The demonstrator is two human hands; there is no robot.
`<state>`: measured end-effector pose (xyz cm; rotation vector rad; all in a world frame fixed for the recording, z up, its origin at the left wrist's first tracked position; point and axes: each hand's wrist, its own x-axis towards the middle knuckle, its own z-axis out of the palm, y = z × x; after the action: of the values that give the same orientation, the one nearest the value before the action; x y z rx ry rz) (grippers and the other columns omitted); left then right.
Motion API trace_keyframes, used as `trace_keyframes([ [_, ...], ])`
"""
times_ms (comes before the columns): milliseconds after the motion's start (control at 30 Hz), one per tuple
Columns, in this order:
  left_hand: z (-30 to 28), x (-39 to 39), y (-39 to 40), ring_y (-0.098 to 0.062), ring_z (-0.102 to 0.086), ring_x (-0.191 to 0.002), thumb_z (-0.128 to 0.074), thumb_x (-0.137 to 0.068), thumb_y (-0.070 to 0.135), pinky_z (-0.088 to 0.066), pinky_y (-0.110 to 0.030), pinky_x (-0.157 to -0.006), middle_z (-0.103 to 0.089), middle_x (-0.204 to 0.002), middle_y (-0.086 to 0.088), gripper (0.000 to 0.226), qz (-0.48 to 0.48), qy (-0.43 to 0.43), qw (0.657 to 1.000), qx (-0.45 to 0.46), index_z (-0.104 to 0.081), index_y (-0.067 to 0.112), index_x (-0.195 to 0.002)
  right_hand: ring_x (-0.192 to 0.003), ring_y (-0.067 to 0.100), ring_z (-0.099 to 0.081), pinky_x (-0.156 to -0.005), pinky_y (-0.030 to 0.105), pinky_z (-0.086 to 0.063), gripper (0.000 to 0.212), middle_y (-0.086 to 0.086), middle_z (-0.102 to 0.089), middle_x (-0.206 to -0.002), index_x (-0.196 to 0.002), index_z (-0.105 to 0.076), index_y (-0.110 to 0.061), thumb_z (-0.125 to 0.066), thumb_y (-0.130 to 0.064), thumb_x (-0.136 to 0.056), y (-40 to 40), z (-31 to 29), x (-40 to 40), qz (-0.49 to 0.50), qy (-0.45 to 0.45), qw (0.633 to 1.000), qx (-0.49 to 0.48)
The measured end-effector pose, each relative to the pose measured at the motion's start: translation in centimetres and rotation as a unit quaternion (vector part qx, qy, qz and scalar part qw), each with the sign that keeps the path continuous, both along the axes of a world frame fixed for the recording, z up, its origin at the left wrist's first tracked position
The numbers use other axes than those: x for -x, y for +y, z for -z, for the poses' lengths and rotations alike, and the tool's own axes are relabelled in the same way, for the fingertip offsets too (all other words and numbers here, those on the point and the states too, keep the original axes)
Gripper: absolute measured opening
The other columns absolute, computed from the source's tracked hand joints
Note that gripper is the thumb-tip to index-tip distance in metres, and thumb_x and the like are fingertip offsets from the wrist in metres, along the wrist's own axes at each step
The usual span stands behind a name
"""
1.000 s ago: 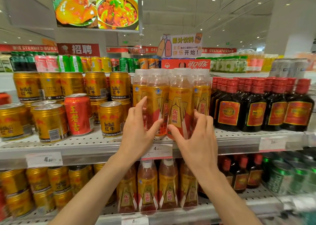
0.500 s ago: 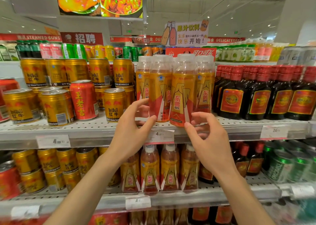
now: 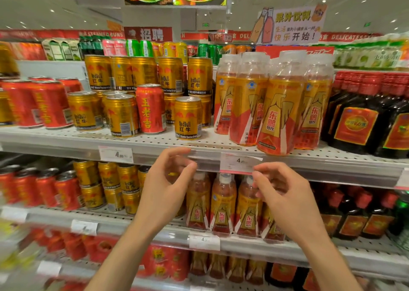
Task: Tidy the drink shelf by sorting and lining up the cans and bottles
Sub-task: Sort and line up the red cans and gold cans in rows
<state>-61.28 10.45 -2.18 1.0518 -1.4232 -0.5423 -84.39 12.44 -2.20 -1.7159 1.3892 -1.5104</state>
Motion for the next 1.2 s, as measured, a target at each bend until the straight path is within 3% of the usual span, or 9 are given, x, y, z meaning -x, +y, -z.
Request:
trace_keyframes([
  [100,-0.3,-2.2,-0.5,-0.012,-0.069,-0.091,-0.07,-0.093,0.026,-0.057,-0.042,-0.086,-0.074,-0.092,0.007,0.021,-0.008,0.008,1.0,0.005,-0.065,0.036,-0.111,-0.081,0.008,-0.069,-0.073,0.024,-0.059,0.005,-0.014,-0.072,-0.086,-0.097,-0.069,-0.036,-0.067,-0.033,-0.093,-0.3,-0.9,-1.8,0.002,0.044,0.999,0.019],
  [300,-2.2,-8.3,-2.6,-0.003,-0.066,-0.092,-0.068,-0.094,0.03,-0.053,-0.025,-0.08,-0.07,-0.093,0.02,0.02,-0.012,-0.044,0.998,0.039,-0.061,0.036,-0.111,-0.078,0.004,-0.065,-0.066,0.014,-0.051,0.004,-0.013,-0.069,-0.079,-0.098,-0.068,-0.032,-0.066,-0.03,-0.095,-2.6,-4.9,-7.6,0.039,0.123,0.987,0.099],
  [533,-4.7,-15.0,-5.9,-0.001,-0.063,-0.088,-0.069,-0.093,0.027,-0.048,-0.014,-0.068,-0.068,-0.088,0.014,0.024,-0.034,-0.128,0.989,0.071,-0.059,0.031,-0.114,-0.075,0.003,-0.064,-0.071,0.032,-0.056,0.008,-0.015,-0.068,-0.08,-0.1,-0.069,-0.026,-0.066,-0.032,-0.094,-7.8,-8.1,-14.5,0.092,0.267,0.951,0.127],
  [767,-5.0,-16.7,-7.0,-0.003,-0.064,-0.08,-0.07,-0.092,0.03,-0.05,-0.016,-0.065,-0.067,-0.077,0.013,0.025,-0.034,-0.155,0.982,0.098,-0.059,0.031,-0.114,-0.075,0.005,-0.065,-0.076,0.037,-0.058,0.023,-0.014,-0.068,-0.082,-0.115,-0.069,-0.024,-0.069,-0.03,-0.093,-9.6,-7.6,-17.2,0.104,0.29,0.94,0.149],
  [867,-5.0,-17.0,-7.3,-0.005,-0.064,-0.078,-0.07,-0.092,0.03,-0.051,-0.019,-0.065,-0.066,-0.075,0.012,0.023,-0.033,-0.154,0.982,0.105,-0.06,0.032,-0.112,-0.074,0.003,-0.063,-0.075,0.036,-0.059,0.032,-0.012,-0.064,-0.092,-0.123,-0.063,-0.024,-0.069,-0.031,-0.093,-10.3,-8.5,-18.7,0.101,0.278,0.938,0.183],
  [1000,-5.0,-17.3,-7.5,-0.006,-0.064,-0.078,-0.07,-0.091,0.029,-0.05,-0.017,-0.066,-0.065,-0.075,0.01,0.023,-0.028,-0.151,0.983,0.103,-0.06,0.031,-0.112,-0.079,0.013,-0.066,-0.075,0.04,-0.06,0.052,-0.006,-0.051,-0.129,-0.142,-0.044,-0.031,-0.063,-0.042,-0.094,-11.4,-10.2,-20.8,0.102,0.314,0.925,0.187],
  [1067,-5.0,-17.3,-7.4,-0.006,-0.064,-0.08,-0.07,-0.091,0.028,-0.05,-0.016,-0.067,-0.066,-0.075,0.01,0.024,-0.02,-0.147,0.984,0.097,-0.06,0.03,-0.112,-0.084,0.016,-0.065,-0.077,0.041,-0.06,0.051,-0.006,-0.046,-0.135,-0.139,-0.043,-0.031,-0.062,-0.047,-0.094,-11.9,-10.8,-21.3,0.098,0.339,0.921,0.164],
  [1200,-5.0,-17.3,-7.2,-0.005,-0.064,-0.083,-0.07,-0.092,0.028,-0.052,-0.019,-0.071,-0.067,-0.077,0.01,0.026,-0.012,-0.147,0.985,0.089,-0.058,0.031,-0.115,-0.078,0.012,-0.056,-0.07,0.032,-0.054,0.038,-0.007,-0.051,-0.112,-0.108,-0.044,-0.026,-0.065,-0.052,-0.091,-12.2,-11.4,-21.4,0.078,0.326,0.931,0.145],
])
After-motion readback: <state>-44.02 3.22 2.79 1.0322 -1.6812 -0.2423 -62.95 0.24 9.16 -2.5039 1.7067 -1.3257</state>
